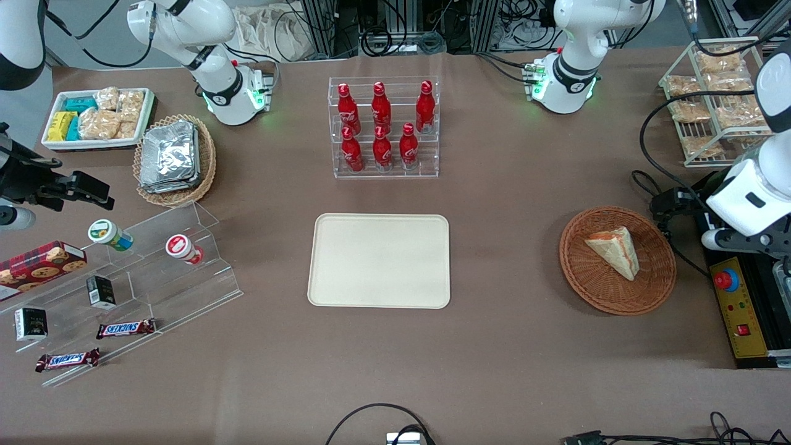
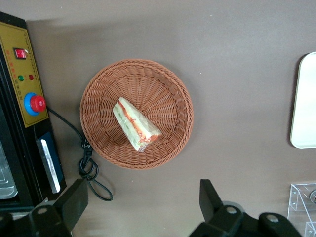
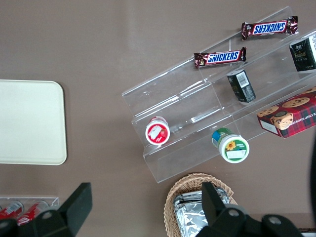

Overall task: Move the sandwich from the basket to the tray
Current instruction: 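Move the left gripper over the sandwich in the wicker basket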

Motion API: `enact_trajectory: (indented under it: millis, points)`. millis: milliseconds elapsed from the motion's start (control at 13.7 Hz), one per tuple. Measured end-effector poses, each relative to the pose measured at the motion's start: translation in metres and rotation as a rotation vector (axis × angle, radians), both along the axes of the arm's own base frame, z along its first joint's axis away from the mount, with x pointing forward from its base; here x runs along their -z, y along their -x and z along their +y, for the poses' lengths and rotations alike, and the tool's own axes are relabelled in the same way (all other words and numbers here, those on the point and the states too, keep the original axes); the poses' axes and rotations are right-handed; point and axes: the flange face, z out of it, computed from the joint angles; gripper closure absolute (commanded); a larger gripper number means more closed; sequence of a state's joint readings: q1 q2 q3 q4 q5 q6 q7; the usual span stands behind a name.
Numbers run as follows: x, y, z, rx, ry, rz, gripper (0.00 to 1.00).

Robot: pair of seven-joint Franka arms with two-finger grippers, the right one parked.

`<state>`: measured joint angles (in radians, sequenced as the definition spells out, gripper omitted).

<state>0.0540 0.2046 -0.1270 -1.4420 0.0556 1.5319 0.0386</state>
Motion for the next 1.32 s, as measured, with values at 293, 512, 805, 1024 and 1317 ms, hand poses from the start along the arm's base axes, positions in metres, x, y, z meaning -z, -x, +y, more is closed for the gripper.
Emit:
enact_trajectory:
  millis: [293, 512, 805, 1024, 1317]
  points:
    - [0.007, -0.005, -0.011, 0.014, -0.001, 0.007, 0.00]
    - [-0.007, -0.011, -0.008, 0.004, 0.002, -0.024, 0.00]
    - [0.013, -0.010, 0.013, -0.185, -0.020, 0.023, 0.00]
    - [0.052, -0.009, 0.045, -0.340, -0.004, 0.046, 0.00]
    - [0.125, 0.009, 0.044, -0.544, -0.001, -0.065, 0.00]
